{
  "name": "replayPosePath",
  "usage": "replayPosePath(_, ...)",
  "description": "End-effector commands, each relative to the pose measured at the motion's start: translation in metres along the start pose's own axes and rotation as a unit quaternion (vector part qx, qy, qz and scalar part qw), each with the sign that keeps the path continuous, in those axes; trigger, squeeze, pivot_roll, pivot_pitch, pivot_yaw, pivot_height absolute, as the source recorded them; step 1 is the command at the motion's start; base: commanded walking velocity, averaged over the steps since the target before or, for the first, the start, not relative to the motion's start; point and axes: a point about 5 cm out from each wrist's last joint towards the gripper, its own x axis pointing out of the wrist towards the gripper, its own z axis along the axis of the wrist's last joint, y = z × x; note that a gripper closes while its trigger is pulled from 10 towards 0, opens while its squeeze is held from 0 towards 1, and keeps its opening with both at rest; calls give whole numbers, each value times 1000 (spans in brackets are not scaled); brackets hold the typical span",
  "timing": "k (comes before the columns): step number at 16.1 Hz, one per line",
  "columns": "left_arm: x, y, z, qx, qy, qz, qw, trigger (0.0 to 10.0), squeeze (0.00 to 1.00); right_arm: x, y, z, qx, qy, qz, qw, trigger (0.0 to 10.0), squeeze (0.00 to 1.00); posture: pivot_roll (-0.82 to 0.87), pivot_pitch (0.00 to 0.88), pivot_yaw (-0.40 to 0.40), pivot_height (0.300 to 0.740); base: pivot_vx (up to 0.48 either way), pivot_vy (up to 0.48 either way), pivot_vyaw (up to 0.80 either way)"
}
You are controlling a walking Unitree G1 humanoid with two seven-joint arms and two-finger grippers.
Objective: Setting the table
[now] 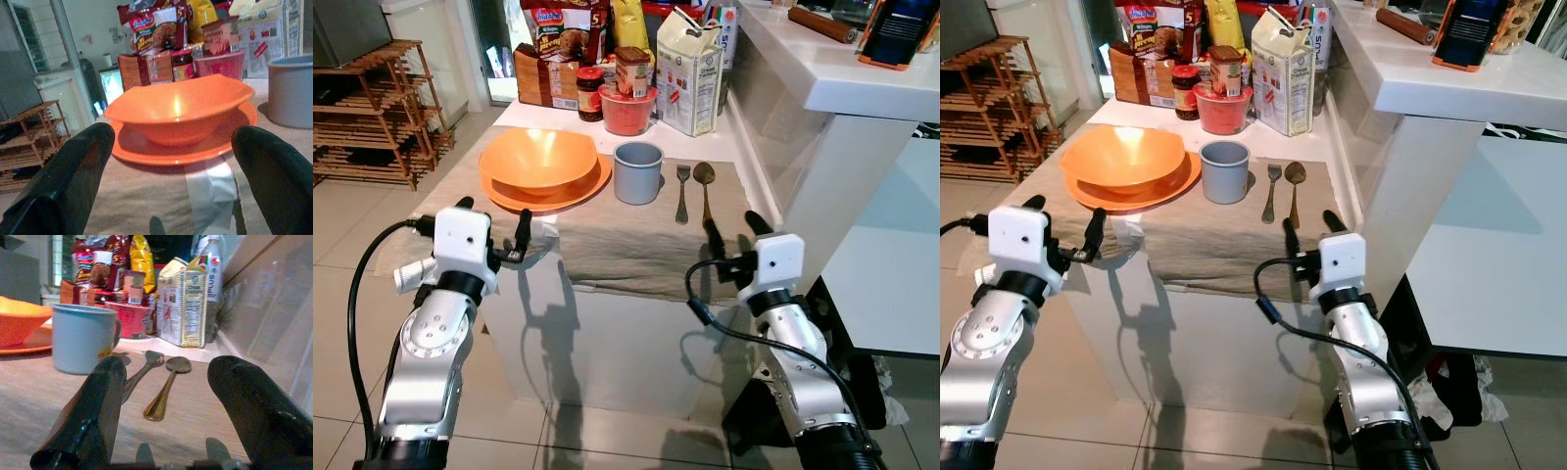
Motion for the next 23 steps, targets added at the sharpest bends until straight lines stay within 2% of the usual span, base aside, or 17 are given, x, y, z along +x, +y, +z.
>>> replayPosePath(1,4,-2,13,8,-22,-11,1000,10000,0,5,-6,9,-2,-15,-12,1000,10000,0,30,0,-7,740,0,0,0)
replayPosePath(5,3,-5,20,-6,-36,-20,999,10000,0,5,-2,14,-2,-26,-12,1000,10000,0,30,0,-9,740,213,291,0)
replayPosePath(11,4,-8,30,1,-56,-32,998,10000,0,5,-3,16,-11,-36,-18,999,10000,0,33,0,-8,740,304,371,0)
replayPosePath(13,5,-12,35,7,-70,-47,996,10000,0,5,-4,20,-11,-51,-30,998,10000,0,32,0,-7,740,446,0,0)
replayPosePath(16,6,-21,34,30,-63,-73,995,10000,0,2,-9,23,-19,-62,-55,996,10000,0,29,0,-3,740,415,-189,0)
replayPosePath(19,7,-21,35,29,-64,-71,995,10000,0,2,-10,26,-30,-69,-62,995,10000,0,25,0,1,740,0,0,0)
replayPosePath(21,7,-23,34,24,-63,-76,995,10000,0,4,-14,37,-42,-98,-75,992,10000,0,23,0,2,740,0,0,0)
replayPosePath(23,8,-25,32,27,-59,-77,995,10000,0,5,-17,39,-41,-95,-86,991,10000,0,21,0,4,740,0,0,0)
